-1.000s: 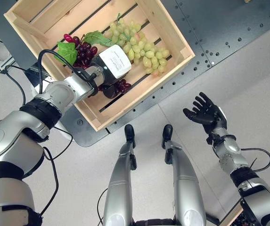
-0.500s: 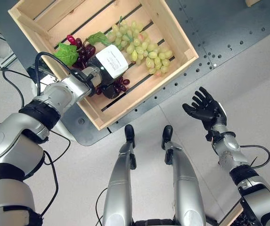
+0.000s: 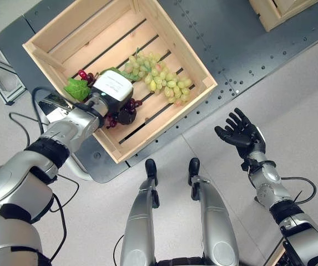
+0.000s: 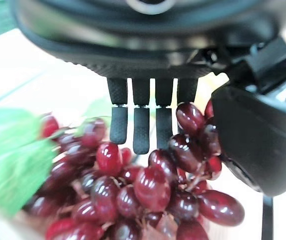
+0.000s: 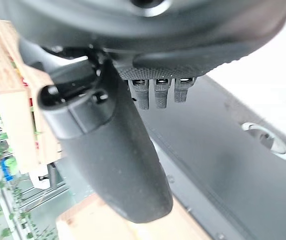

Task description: Pick up the fruits from the basket on one side to the basket on the other side

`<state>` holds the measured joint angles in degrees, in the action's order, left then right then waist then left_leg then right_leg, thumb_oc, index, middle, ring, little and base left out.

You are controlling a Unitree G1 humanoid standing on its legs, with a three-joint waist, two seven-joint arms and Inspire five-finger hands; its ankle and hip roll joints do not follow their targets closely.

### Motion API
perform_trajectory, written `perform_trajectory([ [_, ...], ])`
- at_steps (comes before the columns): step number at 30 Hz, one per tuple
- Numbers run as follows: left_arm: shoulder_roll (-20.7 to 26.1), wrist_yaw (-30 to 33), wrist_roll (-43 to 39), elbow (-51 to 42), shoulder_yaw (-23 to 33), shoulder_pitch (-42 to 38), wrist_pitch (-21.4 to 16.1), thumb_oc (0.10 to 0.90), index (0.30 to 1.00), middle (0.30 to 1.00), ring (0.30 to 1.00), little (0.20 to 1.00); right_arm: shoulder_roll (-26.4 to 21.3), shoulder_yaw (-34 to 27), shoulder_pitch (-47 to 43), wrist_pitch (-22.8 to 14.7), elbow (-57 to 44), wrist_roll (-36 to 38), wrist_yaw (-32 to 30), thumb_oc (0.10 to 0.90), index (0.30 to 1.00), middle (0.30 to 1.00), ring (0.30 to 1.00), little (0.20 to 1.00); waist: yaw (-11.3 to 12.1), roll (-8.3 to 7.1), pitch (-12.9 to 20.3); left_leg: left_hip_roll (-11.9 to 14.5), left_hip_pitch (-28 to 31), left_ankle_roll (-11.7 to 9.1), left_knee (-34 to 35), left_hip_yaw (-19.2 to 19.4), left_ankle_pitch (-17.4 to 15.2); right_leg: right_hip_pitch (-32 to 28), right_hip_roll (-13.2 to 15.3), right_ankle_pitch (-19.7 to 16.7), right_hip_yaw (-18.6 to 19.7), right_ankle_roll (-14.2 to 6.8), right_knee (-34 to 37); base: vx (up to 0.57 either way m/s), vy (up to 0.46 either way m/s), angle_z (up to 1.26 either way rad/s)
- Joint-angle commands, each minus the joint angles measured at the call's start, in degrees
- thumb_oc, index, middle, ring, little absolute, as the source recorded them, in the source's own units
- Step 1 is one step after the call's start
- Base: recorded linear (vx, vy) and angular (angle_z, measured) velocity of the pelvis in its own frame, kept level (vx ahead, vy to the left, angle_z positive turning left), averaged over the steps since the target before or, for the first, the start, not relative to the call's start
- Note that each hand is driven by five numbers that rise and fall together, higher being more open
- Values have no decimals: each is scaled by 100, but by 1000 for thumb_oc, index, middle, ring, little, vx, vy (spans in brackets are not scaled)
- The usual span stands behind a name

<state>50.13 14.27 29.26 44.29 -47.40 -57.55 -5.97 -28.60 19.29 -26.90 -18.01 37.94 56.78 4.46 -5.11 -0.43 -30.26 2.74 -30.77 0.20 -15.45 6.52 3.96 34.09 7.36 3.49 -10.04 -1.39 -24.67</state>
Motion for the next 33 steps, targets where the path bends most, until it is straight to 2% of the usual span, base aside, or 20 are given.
perform_trajectory([
  [1,262,533,-1530,167,1000,318,-186,400,300,300,300,300,-100,-400,119,-565,-721,33,-159,800,900,900,900,900,210,-14,46,-33,489,-80,-272,122,-721,-618,12,-5,17,-230,386,43,16,-5],
  [3,-168,617,-2760,164,1979,835,-604,400,300,300,300,300,81,-455,255,-531,-873,-156,-203,800,900,900,900,900,238,-25,46,-82,846,-62,-81,94,-687,-932,-1,-26,45,-242,535,17,8,-1],
  [5,-402,620,-3388,140,2384,1020,-779,400,300,300,300,300,167,-457,263,-478,-896,-269,-226,800,900,900,900,900,238,-38,46,-102,1035,-58,-5,75,-692,-1111,-1,-14,56,-240,606,0,0,0],
  [8,-818,709,-4289,79,2910,1271,-1081,400,300,300,300,300,355,-415,276,-420,-856,-414,-295,800,900,900,900,900,229,-58,177,-117,1267,-51,96,45,-692,-1323,1,-4,80,-219,701,22,12,4],
  [9,-865,667,-4326,66,2968,1307,-1054,400,300,300,300,300,376,-408,287,-410,-857,-437,-307,800,900,900,900,900,226,-57,208,-119,1313,-52,122,46,-692,-1367,3,-1,78,-218,722,52,24,6],
  [10,-1049,757,-4730,-20,3160,1439,-1232,400,300,300,300,300,465,-394,333,-425,-846,-512,-305,800,900,900,900,900,220,-59,306,-119,1455,-52,211,54,-693,-1491,12,9,75,-215,786,49,20,-1],
  [13,-1366,752,-5253,-111,3384,1602,-1428,400,300,300,300,300,575,-336,384,-447,-815,-720,-267,800,900,900,900,900,205,-70,513,-122,1678,-51,287,56,-716,-1725,42,35,59,-199,879,52,13,-4],
  [16,-1525,736,-5495,-224,3464,1745,-1557,400,300,300,300,300,600,-301,422,-494,-818,-919,-178,800,900,900,900,900,201,-66,624,-128,1819,-47,327,27,-741,-1873,57,45,67,-195,950,60,7,-4],
  [23,-1942,656,-6181,-648,3790,2376,-1913,400,300,300,300,300,560,-196,815,-484,-1088,-1352,135,800,900,900,900,900,174,30,1258,-144,2679,-100,839,-29,-741,-2880,8,16,66,-167,1668,129,0,-2],
  [25,-1979,634,-6226,-681,3826,2424,-1952,400,300,300,300,300,567,-197,851,-483,-1123,-1390,179,800,900,900,900,900,170,44,1311,-148,2770,-104,917,-33,-732,-2984,-3,5,62,-167,1757,113,-13,1],
  [28,-2137,644,-6191,-914,3892,2576,-2014,400,300,300,300,300,635,-105,975,-509,-1357,-1693,290,800,900,900,900,900,170,97,1547,-151,3041,-125,1187,-60,-677,-3290,-34,-45,74,-166,2043,105,-27,-2],
  [33,-2088,964,-5167,-1120,3788,2602,-2018,400,300,300,300,300,609,94,1039,-545,-1772,-2102,496,800,900,900,900,900,173,156,1901,-144,3322,-157,1505,-73,-592,-3625,-70,-169,87,-185,2419,73,-37,-1],
])
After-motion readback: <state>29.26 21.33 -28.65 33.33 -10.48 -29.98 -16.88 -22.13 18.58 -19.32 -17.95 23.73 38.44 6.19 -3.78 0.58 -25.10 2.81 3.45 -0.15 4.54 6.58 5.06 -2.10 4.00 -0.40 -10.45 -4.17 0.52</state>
